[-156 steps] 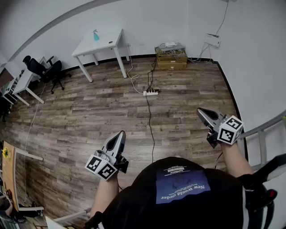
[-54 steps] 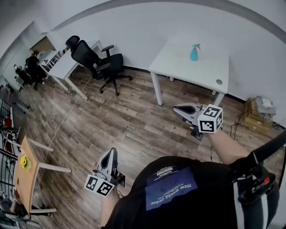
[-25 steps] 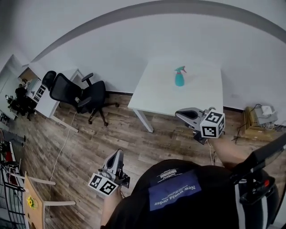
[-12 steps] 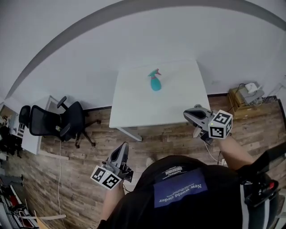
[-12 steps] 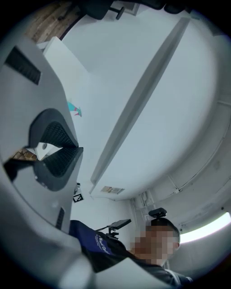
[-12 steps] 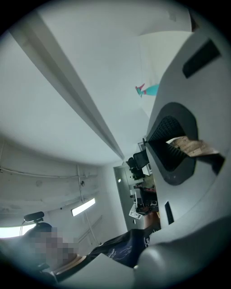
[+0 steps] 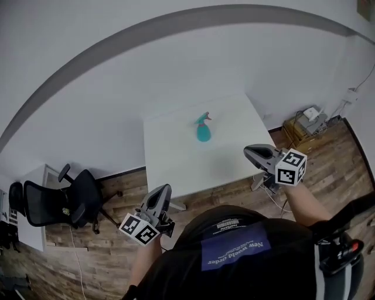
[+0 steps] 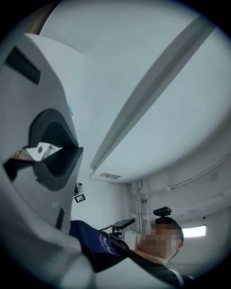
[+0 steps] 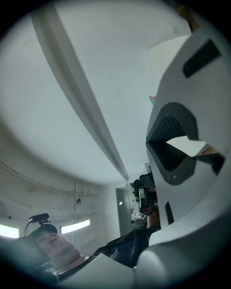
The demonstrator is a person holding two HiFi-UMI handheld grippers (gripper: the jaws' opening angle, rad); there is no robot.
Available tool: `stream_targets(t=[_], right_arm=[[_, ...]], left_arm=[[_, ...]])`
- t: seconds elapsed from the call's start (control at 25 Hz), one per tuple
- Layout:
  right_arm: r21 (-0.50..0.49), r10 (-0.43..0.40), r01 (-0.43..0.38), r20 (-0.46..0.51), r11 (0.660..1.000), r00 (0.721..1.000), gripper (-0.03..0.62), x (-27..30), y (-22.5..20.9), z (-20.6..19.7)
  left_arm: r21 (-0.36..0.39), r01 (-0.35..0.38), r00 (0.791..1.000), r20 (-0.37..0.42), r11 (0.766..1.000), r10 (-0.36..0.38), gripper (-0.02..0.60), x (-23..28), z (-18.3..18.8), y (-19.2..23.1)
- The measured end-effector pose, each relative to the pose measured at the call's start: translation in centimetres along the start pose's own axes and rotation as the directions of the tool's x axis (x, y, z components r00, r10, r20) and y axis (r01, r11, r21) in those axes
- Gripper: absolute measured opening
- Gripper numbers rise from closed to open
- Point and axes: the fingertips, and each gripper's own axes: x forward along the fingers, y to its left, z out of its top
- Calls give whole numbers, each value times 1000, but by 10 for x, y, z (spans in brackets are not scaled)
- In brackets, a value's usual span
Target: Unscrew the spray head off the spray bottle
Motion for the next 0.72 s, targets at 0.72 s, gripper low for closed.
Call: stream_targets(t=[0.72], right_arm=[[4,-3,3,-58,1000,998,-6,74,-96,13]], left_arm=[[-37,5,999,-41,999,-6,3,95,2,100]])
